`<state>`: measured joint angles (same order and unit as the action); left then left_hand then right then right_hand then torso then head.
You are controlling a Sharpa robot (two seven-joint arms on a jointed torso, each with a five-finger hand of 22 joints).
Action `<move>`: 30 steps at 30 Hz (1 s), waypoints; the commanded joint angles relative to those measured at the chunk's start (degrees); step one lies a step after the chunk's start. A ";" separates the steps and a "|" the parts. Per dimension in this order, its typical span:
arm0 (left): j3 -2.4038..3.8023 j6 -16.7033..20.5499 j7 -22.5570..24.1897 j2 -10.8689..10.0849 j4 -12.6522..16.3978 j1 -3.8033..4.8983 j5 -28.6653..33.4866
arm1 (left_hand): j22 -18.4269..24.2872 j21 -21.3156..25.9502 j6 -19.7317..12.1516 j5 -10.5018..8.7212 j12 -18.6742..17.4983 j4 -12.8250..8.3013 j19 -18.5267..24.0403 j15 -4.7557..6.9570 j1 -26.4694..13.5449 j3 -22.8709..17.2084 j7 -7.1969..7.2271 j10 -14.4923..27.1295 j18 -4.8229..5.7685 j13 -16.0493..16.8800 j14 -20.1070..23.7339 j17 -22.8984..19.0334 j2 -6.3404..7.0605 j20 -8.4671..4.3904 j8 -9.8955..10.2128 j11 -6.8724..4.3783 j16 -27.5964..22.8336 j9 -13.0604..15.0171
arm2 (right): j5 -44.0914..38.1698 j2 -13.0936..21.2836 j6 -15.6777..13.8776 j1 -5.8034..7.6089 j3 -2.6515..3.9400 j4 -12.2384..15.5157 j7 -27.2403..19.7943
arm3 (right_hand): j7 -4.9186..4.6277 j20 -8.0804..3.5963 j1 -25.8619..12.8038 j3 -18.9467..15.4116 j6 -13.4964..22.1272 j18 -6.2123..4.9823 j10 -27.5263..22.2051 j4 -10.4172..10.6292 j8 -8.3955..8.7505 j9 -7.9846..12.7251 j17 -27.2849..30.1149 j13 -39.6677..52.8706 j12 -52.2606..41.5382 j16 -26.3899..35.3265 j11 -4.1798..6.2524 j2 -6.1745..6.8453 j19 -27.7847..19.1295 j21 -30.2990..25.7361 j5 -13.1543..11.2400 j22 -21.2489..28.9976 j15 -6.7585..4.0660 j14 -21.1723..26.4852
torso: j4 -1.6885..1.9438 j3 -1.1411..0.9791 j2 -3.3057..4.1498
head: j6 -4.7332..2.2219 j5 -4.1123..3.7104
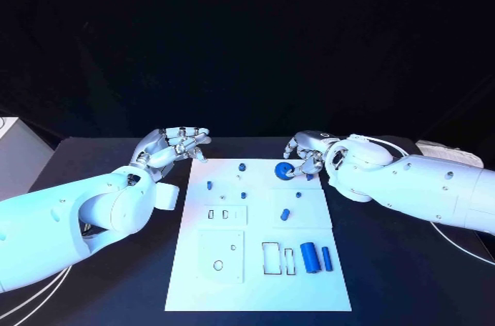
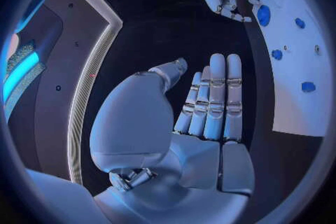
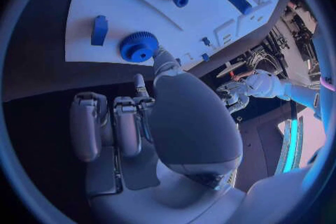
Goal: Assemble the parts on the task board
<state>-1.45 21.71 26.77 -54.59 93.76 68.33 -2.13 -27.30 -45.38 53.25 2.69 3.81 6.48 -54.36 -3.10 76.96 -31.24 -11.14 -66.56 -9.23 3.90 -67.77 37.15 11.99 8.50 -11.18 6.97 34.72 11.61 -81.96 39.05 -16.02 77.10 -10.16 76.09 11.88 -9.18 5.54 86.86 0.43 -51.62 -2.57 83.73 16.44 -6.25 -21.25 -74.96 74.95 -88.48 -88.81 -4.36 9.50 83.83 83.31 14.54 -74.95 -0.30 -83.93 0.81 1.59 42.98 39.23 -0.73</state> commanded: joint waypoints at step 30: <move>0.05 -0.95 0.03 0.24 0.04 0.09 0.14 | -0.18 -0.30 0.16 0.22 -0.05 -0.27 0.52 0.12 -0.30 -0.40 -0.09 -0.11 -1.14 0.07 0.39 0.12 -0.31 0.02 0.03 0.31 0.37 0.07 | 1.38 -2.93 2.92 -1.25 -0.16 -4.25 -0.54 | 0.22 0.40 -3.38 1.95 -1.52 0.92 5.28 0.19 -0.71 0.01 -13.10 13.94 -0.82 -0.70 0.05 -2.23 2.99 1.37 3.23 -8.77 0.35 -5.62 | -0.06 -0.02 0.04 | 0.70 0.25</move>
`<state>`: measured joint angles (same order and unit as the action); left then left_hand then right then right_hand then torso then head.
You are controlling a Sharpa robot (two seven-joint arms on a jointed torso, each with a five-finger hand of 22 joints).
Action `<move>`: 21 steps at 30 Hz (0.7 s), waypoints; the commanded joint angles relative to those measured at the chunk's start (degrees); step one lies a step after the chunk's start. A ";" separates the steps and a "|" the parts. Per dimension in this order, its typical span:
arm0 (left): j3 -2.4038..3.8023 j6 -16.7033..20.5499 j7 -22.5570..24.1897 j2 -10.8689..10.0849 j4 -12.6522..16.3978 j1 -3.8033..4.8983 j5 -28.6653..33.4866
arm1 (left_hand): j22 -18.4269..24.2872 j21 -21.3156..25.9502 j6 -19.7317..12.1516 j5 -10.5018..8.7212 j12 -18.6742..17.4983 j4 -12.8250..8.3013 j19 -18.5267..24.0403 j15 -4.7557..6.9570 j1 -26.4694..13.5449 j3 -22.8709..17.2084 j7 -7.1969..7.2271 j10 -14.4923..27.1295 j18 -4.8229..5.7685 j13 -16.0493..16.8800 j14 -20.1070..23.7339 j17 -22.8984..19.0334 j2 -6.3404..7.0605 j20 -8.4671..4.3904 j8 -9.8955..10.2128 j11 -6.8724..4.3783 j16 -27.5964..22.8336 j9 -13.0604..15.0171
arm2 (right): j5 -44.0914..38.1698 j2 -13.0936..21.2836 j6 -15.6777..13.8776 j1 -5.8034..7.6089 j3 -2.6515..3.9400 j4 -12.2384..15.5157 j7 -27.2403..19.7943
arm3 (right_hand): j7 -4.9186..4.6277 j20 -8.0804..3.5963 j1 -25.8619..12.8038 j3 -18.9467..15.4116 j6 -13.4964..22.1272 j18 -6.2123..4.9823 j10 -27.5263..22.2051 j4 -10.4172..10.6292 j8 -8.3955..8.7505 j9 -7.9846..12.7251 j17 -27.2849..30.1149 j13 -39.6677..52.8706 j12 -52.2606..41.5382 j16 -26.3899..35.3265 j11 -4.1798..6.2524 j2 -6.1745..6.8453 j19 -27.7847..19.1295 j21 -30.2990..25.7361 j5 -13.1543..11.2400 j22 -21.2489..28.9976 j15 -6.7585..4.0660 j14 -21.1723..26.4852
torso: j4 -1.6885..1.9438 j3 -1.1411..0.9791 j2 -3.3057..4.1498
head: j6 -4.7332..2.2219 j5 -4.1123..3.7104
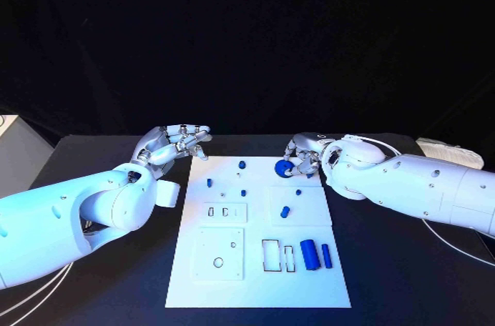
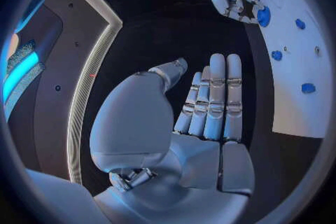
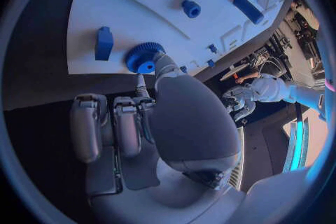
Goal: Assemble the parts on the task board
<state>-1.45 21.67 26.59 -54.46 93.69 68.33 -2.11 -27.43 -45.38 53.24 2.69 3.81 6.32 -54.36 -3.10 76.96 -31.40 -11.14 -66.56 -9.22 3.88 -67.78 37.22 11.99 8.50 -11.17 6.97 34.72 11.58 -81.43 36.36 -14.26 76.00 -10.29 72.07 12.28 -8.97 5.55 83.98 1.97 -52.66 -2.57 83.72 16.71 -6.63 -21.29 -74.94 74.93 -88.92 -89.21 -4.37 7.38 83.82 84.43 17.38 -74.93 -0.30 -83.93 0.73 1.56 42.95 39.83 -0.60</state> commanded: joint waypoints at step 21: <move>0.06 -1.06 -0.09 0.02 0.09 0.10 0.02 | -0.16 -0.47 0.16 0.22 -0.06 -0.29 0.63 0.14 -0.18 -0.40 -0.10 -0.11 -1.16 0.08 0.45 0.11 -0.36 0.02 0.03 0.30 0.42 0.11 | -0.47 -0.55 0.67 -0.89 -0.11 -0.56 -1.18 | 0.33 0.12 1.12 7.88 -2.36 0.98 5.20 -0.72 -0.39 0.71 -13.24 13.92 -0.25 -0.31 0.40 0.61 3.00 0.50 0.74 -9.29 0.05 -5.63 | -0.04 -0.06 -0.04 | 0.62 0.16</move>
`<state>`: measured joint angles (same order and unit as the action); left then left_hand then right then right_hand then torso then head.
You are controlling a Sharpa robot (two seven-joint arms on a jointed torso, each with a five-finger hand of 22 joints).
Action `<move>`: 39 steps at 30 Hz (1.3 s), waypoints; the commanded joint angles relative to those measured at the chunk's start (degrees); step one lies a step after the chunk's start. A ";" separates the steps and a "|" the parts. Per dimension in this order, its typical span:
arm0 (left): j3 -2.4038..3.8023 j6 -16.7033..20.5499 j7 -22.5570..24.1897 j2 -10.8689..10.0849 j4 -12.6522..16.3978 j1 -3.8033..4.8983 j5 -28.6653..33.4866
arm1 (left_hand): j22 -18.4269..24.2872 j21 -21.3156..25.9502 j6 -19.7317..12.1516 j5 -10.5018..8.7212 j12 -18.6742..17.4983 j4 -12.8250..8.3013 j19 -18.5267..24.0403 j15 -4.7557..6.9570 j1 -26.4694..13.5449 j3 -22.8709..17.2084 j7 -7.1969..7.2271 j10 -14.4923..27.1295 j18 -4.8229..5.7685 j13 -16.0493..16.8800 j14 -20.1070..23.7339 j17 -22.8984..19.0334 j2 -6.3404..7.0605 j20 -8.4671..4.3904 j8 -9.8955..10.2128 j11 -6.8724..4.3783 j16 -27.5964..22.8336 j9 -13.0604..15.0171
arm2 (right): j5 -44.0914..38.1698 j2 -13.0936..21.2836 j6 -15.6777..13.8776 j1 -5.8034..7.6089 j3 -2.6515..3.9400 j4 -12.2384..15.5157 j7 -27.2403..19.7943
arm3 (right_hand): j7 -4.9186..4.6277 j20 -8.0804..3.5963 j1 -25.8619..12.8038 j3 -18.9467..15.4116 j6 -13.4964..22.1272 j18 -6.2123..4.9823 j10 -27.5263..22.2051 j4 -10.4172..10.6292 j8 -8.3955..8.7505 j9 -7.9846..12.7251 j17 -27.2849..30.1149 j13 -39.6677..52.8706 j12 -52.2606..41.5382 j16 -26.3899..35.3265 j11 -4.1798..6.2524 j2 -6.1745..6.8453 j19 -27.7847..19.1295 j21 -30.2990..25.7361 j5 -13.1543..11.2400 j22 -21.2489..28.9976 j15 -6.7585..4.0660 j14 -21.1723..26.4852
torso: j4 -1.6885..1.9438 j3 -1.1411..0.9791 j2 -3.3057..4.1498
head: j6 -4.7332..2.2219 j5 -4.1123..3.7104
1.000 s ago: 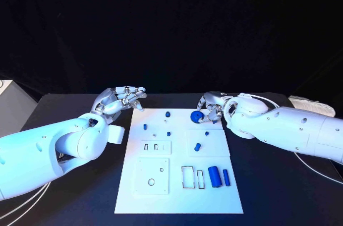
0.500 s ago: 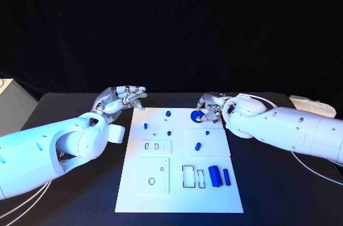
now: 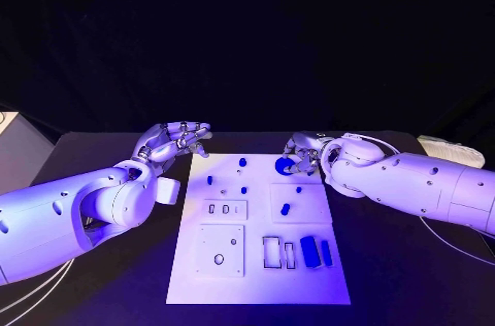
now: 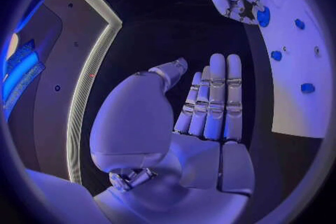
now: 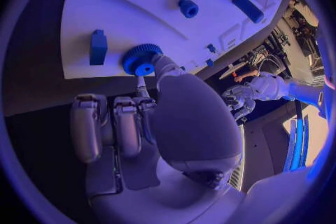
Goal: Assemble the parts on the task board
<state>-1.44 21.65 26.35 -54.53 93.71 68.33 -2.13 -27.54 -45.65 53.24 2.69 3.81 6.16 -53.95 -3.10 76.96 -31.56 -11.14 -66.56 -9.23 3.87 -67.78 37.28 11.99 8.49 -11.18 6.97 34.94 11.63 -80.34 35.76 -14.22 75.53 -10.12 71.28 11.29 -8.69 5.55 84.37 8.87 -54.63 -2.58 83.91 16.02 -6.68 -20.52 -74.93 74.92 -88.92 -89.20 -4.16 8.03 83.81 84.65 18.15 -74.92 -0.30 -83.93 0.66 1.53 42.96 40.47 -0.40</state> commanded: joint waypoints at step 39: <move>0.05 -1.27 -0.15 0.39 0.05 0.10 0.12 | -0.22 -0.43 0.17 0.21 -0.07 -0.25 0.38 0.12 -0.16 -0.45 -0.12 -0.11 -1.15 0.08 0.53 0.12 -0.52 0.03 0.03 0.32 0.25 0.08 | -8.63 -7.97 -9.09 0.16 -0.40 6.27 2.69 | 1.23 -0.74 -1.46 9.47 -4.04 1.49 5.09 -0.28 -2.79 -0.38 -13.32 14.01 -0.24 -0.30 1.30 3.19 4.01 1.85 -1.59 -11.26 -0.93 -5.65 | 0.32 0.16 0.20 | -0.63 0.73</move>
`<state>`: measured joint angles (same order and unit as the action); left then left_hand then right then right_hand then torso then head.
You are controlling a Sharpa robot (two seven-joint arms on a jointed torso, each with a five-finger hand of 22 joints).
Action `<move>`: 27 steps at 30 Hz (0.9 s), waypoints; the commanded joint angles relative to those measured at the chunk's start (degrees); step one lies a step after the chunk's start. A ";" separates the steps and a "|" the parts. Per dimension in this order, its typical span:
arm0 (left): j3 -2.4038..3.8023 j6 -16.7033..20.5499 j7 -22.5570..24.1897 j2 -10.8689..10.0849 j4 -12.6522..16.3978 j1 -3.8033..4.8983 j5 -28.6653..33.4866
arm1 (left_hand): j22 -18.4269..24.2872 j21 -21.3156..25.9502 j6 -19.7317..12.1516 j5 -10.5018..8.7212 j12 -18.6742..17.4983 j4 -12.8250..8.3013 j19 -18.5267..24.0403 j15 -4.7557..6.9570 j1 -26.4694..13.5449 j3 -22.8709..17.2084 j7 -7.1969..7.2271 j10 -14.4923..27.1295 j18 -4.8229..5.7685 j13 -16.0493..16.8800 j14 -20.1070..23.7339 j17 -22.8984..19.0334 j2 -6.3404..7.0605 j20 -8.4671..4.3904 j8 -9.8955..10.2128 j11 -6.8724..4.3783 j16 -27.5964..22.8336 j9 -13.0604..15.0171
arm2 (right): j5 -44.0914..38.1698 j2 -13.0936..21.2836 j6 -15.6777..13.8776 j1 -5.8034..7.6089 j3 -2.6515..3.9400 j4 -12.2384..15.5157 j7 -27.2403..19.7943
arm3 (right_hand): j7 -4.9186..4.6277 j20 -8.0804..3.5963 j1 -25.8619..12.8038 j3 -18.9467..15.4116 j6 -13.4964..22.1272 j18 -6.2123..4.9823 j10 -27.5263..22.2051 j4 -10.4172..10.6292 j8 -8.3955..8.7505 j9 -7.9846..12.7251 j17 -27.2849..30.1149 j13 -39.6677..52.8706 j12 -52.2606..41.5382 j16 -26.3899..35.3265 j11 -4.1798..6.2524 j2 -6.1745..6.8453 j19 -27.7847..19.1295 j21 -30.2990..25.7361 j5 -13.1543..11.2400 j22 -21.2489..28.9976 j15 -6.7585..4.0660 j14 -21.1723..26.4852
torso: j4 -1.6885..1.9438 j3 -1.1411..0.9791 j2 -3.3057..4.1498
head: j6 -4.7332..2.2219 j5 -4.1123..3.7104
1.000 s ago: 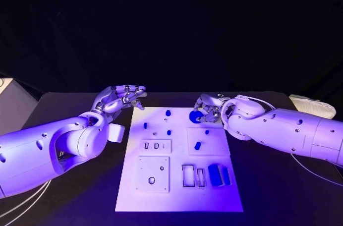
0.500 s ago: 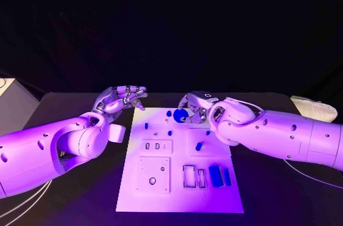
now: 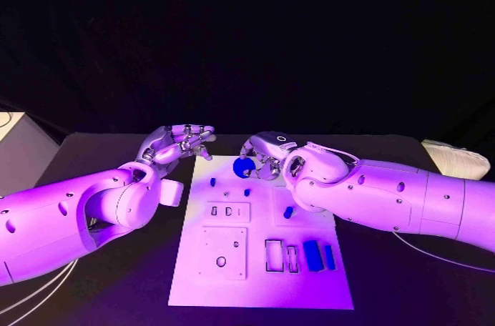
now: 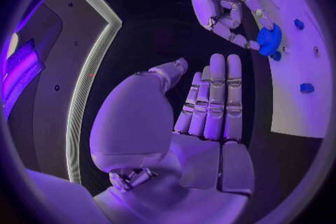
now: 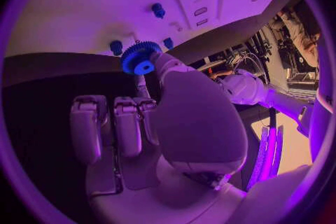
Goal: Assemble the parts on the task board
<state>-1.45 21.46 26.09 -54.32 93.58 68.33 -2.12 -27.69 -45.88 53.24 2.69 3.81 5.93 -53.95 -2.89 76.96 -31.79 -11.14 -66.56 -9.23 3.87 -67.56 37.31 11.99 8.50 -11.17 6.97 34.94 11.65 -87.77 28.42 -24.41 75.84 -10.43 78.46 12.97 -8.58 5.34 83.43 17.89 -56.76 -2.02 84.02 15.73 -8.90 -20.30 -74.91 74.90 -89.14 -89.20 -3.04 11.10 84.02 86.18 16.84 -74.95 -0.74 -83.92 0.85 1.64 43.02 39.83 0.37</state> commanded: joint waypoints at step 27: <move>0.08 -0.83 -0.08 0.36 0.21 0.12 0.07 | -0.19 -0.41 0.18 0.21 -0.08 -0.15 0.53 -0.08 -0.16 -0.37 -0.11 -0.12 -1.15 0.08 0.38 0.15 -0.60 0.04 0.03 0.31 0.30 0.08 | -2.43 -4.02 3.16 -2.19 -0.58 -5.92 3.07 | 1.03 -0.52 -0.71 0.83 -1.63 0.99 4.92 -0.06 -0.47 -0.52 -13.38 13.96 0.05 -0.32 0.10 0.28 3.95 0.55 -0.40 -11.48 -0.43 -5.68 | 0.26 0.02 0.13 | 0.39 0.25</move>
<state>-1.43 21.41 25.76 -54.08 93.67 68.34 -2.12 -27.83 -46.09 53.24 2.69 3.81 5.77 -53.95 -2.89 76.96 -31.95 -11.14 -66.56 -9.23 3.86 -67.57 37.40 11.99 8.50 -11.18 6.97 34.94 11.63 -89.05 24.49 -22.55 73.91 -10.89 72.86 15.23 -8.52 5.34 82.84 18.36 -57.10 -2.10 84.01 15.57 -9.22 -20.35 -74.91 74.94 -89.14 -89.20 -3.04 11.70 84.01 86.46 16.59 -74.93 -0.73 -83.93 1.10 1.67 43.15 40.19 0.57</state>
